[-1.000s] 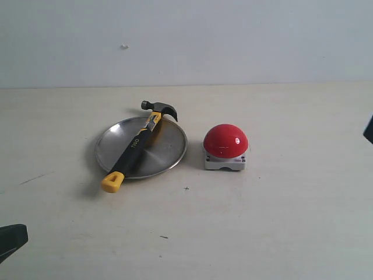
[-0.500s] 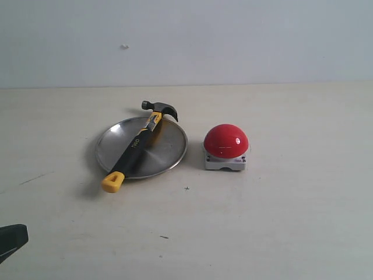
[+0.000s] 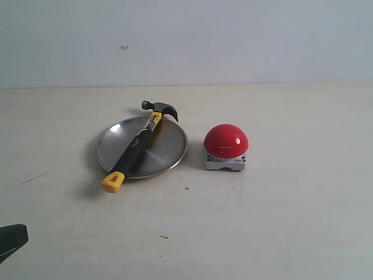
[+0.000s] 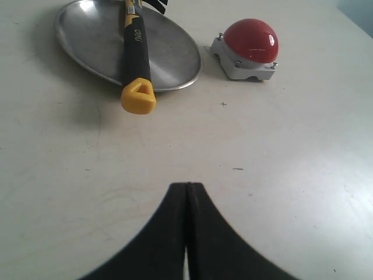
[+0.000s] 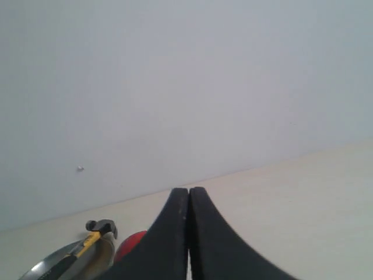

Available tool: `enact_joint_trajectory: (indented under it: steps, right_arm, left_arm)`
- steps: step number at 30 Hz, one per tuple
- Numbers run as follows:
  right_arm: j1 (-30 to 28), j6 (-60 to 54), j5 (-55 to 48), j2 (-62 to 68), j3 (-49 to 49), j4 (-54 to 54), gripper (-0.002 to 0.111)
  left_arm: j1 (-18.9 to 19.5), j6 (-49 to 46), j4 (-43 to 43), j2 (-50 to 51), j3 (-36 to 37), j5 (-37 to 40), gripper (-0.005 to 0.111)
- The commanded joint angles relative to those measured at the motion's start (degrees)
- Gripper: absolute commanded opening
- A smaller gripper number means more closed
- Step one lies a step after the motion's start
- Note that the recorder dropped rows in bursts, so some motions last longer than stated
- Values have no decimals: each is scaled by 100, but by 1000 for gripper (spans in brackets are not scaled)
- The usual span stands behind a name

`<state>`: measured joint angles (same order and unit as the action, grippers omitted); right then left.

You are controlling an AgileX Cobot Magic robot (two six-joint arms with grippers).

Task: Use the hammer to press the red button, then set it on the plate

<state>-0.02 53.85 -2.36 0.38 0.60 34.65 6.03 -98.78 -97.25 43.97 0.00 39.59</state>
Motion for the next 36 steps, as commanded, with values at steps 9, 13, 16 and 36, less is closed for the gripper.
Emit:
enact_joint_trajectory:
  steps: [9,13,16,36]
  right_arm:
    - [-39,-3725,-18,-38,-60,-3594,0]
    - [-39,-3673,-182,-38,-60,-4036,0]
    - [-39,-3673,-182,-38,-60,-4036,0]
    - [-39,-3673,-182,-38,-60,-4016,0]
  left_arm:
    - [18,-9,-28,-33,-19,68,0]
    - [18,-9,-28,-33,-19,68,0]
    - [18,-9,-28,-33,-19,68,0]
    - [18,-313,210,-1024,-19,-926,0]
